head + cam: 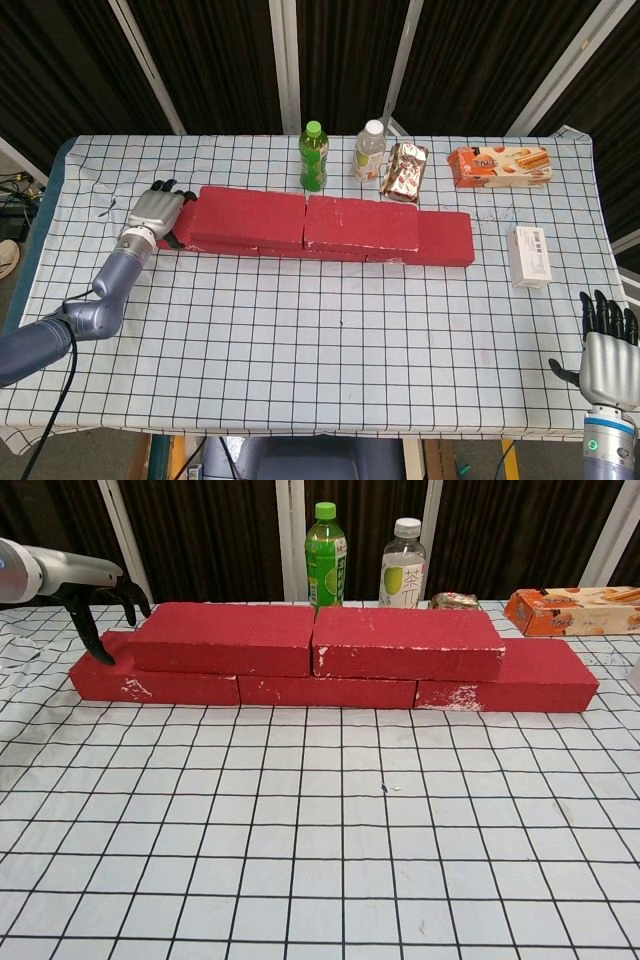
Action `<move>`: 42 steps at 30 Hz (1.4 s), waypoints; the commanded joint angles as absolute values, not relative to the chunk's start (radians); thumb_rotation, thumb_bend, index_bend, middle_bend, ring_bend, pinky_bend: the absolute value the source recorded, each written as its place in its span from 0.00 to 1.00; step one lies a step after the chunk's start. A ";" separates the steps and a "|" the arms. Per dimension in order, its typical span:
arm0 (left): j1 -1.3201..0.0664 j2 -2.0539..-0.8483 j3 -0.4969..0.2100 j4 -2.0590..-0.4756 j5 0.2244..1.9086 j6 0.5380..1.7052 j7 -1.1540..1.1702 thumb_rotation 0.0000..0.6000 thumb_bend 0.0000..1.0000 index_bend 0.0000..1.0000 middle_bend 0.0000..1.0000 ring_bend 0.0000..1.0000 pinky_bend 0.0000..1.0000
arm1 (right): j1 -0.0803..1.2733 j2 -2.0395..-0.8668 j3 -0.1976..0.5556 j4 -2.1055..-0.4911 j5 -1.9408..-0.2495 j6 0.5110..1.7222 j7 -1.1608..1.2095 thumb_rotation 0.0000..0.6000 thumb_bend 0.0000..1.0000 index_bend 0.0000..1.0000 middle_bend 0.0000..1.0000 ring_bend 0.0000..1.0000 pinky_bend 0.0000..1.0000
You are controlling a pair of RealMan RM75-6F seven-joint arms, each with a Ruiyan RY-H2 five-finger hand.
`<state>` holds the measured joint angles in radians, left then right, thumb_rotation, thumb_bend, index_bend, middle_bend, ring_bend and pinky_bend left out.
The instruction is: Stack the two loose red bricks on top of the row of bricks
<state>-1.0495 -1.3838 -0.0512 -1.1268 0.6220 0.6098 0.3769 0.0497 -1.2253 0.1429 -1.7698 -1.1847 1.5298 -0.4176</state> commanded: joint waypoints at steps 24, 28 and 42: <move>-0.330 -1.126 0.140 -1.617 1.308 1.502 0.066 1.00 0.01 0.10 0.01 0.00 0.06 | 0.091 -1.221 0.046 -1.702 -1.412 1.450 -0.325 1.00 0.15 0.03 0.01 0.00 0.00; -0.275 -1.163 0.144 -1.579 1.333 1.534 0.060 1.00 0.01 0.10 0.02 0.00 0.06 | 0.092 -1.218 0.038 -1.699 -1.436 1.451 -0.324 1.00 0.15 0.03 0.01 0.00 0.00; -0.211 -1.181 0.117 -1.555 1.462 1.580 0.058 1.00 0.01 0.10 0.03 0.00 0.10 | 0.090 -1.222 0.024 -1.688 -1.484 1.460 -0.332 1.00 0.15 0.03 0.01 0.00 0.00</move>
